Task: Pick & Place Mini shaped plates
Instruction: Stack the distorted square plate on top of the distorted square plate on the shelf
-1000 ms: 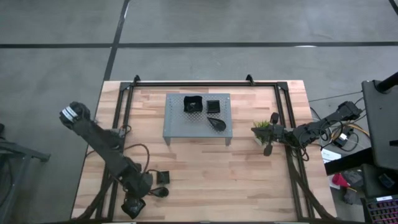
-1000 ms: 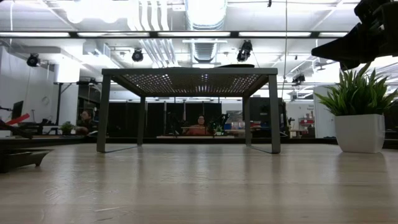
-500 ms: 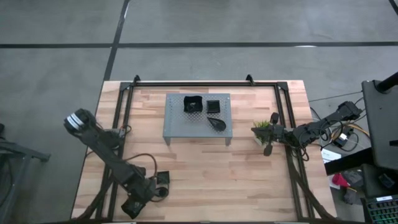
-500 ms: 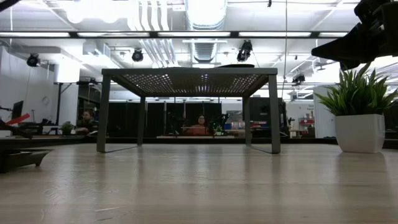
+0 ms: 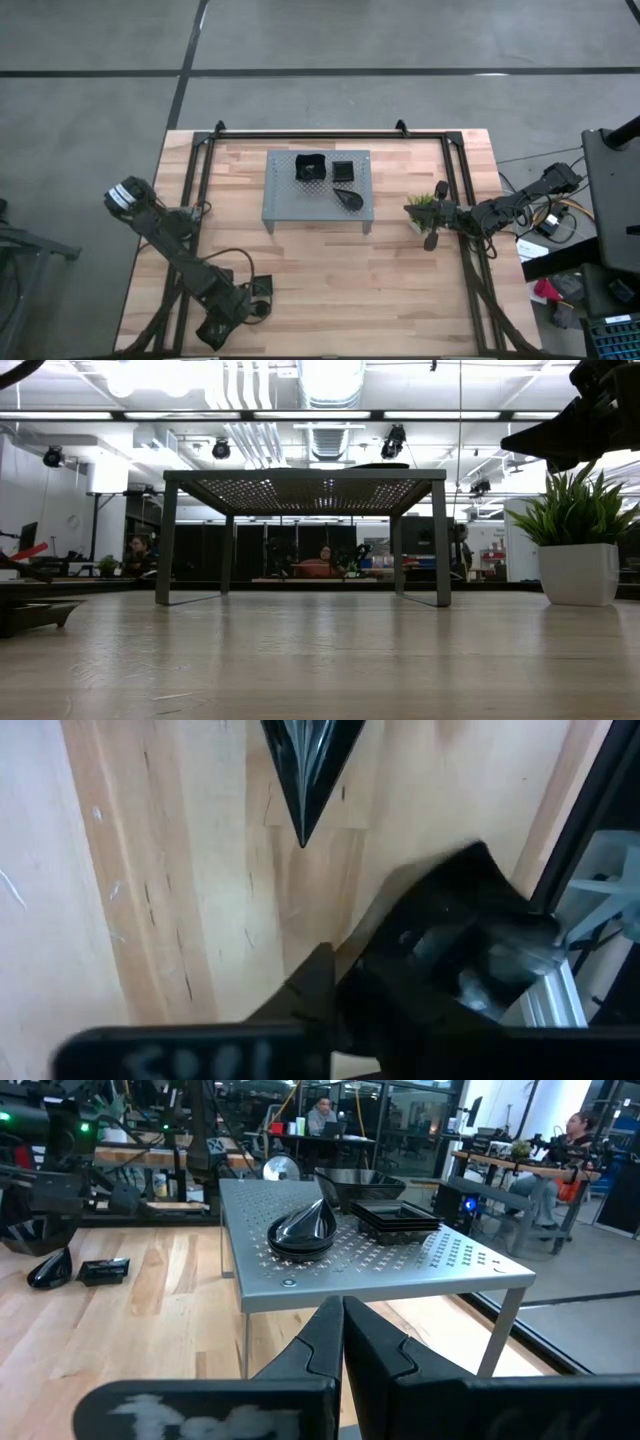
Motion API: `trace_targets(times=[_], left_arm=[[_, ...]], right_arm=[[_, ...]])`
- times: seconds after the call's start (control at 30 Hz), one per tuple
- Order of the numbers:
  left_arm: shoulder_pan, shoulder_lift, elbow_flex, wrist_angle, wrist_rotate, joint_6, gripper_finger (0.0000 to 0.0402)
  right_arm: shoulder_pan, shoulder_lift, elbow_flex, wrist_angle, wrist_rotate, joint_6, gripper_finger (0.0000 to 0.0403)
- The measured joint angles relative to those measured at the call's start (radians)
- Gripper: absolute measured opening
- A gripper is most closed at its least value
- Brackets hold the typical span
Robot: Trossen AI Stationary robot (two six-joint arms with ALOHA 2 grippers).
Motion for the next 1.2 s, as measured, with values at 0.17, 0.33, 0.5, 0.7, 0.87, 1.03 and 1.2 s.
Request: trace_targets(times=[0.17, 0.33, 0.5, 0.7, 0.87, 1.03, 1.2], left_arm=[[0.000, 0.000, 0.000, 0.002, 0.003, -0.001, 0.0005], [0.002, -0.008, 0.000, -0.006, 0.015, -0.098, 0.0001], [0.003, -0.054, 0.000, -0.028, 0.046, -0.133, 0.0000], [0.012, -0.165, 0.000, -0.049, -0.072, -0.206, 0.0000], [0.038, -0.287, 0.000, -0.054, -0.292, -0.233, 0.0000], [0.083, -0.419, 0.000, -0.066, -0.615, -0.333, 0.0000], [0.161, -0.536, 0.000, -0.074, -0.878, -0.498, 0.0000]], right_arm=[[0.000, 0.000, 0.000, 0.000, 0.000, 0.000, 0.0008], [0.000, 0.000, 0.000, 0.000, 0.000, 0.000, 0.0008], [0.000, 0.000, 0.000, 0.000, 0.000, 0.000, 0.0008], [0.000, 0.000, 0.000, 0.000, 0.000, 0.000, 0.0008], [0.000, 0.000, 0.000, 0.000, 0.000, 0.000, 0.0008], [0.000, 0.000, 0.000, 0.000, 0.000, 0.000, 0.0008], [0.000, 0.000, 0.000, 0.000, 0.000, 0.000, 0.0008]])
